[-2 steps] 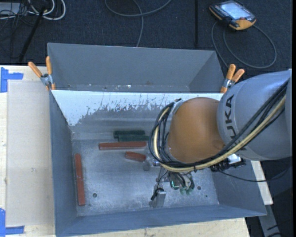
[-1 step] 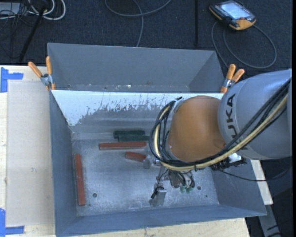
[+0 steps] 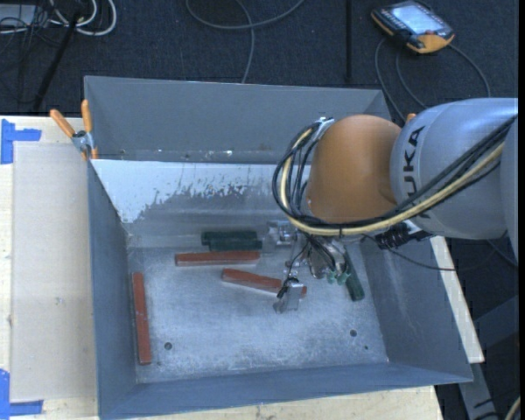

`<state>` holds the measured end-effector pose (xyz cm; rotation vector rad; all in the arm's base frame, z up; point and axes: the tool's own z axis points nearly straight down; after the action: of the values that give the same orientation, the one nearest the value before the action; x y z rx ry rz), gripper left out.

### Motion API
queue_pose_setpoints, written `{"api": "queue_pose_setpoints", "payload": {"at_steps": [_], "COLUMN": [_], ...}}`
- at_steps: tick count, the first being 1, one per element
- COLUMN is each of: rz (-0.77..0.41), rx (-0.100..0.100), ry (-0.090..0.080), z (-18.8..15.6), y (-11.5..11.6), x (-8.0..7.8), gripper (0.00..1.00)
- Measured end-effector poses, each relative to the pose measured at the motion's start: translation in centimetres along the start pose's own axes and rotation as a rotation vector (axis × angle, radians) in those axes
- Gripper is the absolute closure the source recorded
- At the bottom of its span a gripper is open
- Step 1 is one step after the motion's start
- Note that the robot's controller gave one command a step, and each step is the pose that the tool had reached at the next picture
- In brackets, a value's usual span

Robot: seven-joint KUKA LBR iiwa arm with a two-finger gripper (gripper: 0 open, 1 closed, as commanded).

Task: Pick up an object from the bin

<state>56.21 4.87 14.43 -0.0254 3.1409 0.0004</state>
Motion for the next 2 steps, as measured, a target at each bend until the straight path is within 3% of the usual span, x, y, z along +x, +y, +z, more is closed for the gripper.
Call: {"api": "queue_pose_setpoints", "payload": {"at_steps": [1, 2], "rz": [-0.233, -0.034], "rx": [0.0, 0.0], "ry": [0.0, 0.002], "z": [1.7, 1.6], "y": [-2.0, -2.9], "x": [-1.7, -0.2], "gripper": [0.0, 0.0]}}
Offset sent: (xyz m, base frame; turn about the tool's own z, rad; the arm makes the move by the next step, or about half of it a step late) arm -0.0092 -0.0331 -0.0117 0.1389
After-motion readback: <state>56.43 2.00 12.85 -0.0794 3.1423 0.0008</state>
